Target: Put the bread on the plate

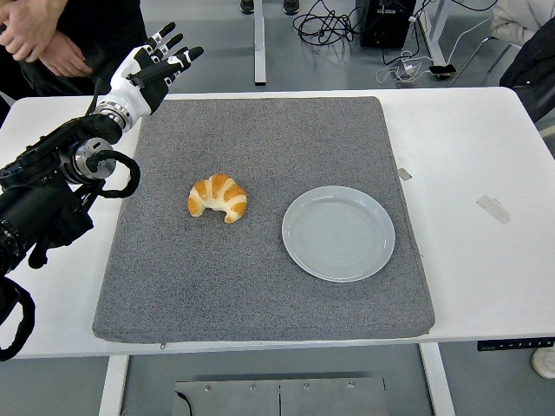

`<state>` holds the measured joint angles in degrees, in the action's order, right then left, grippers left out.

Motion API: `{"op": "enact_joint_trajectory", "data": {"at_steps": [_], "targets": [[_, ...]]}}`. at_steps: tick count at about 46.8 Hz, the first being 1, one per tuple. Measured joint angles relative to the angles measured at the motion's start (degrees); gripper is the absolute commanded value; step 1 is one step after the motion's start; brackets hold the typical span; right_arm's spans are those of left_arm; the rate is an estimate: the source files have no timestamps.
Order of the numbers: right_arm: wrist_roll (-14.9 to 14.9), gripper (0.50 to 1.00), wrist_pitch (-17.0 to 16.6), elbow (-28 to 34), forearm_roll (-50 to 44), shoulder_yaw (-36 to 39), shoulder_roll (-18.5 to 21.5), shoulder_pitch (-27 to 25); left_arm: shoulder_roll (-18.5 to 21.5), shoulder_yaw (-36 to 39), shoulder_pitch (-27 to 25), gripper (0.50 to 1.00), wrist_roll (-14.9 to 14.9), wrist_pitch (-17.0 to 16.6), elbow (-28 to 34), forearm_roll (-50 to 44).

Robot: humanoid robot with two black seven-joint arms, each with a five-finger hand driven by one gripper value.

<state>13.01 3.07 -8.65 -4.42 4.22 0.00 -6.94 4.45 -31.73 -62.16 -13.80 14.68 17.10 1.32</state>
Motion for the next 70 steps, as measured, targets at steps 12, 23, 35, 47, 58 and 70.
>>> {"op": "enact_joint_trajectory", "data": {"at_steps": [12,23,35,47,58,70], "targets": [[0.00,1.000,0.00,-0.03,0.01,0.00,0.00,0.00,0.04,0.03,0.01,0.978,-0.28,-0.04,0.26,0.01],[0.00,1.000,0.00,-0.01,0.01,0.00,0.00,0.00,0.26,0.03,-0.48,0.978,-0.25,-0.08,0.40,0.07],[0.00,1.000,0.01,-0.03,-0.01,0.00,0.00,0.00,0.54,3.90,-1.05,0.978,-0.30,-5.17,0.23,1.02],[0.00,1.000,0.01,-0.02,0.02,0.00,0.00,0.00,1.46,4.29,-1.10,0.978,-0.97,-5.02,1.95,1.54],[0.00,1.000,0.01,-0.03,0.02,0.00,0.00,0.00,3.27,4.29,-2.17,0.978,-0.98,-4.35,3.36,2.83],[-0.01,1.000,-0.01,-0.01,0.00,0.00,0.00,0.00,10.48,6.04,-0.29,0.977,-1.02,-7.80,20.09,6.23]]}}
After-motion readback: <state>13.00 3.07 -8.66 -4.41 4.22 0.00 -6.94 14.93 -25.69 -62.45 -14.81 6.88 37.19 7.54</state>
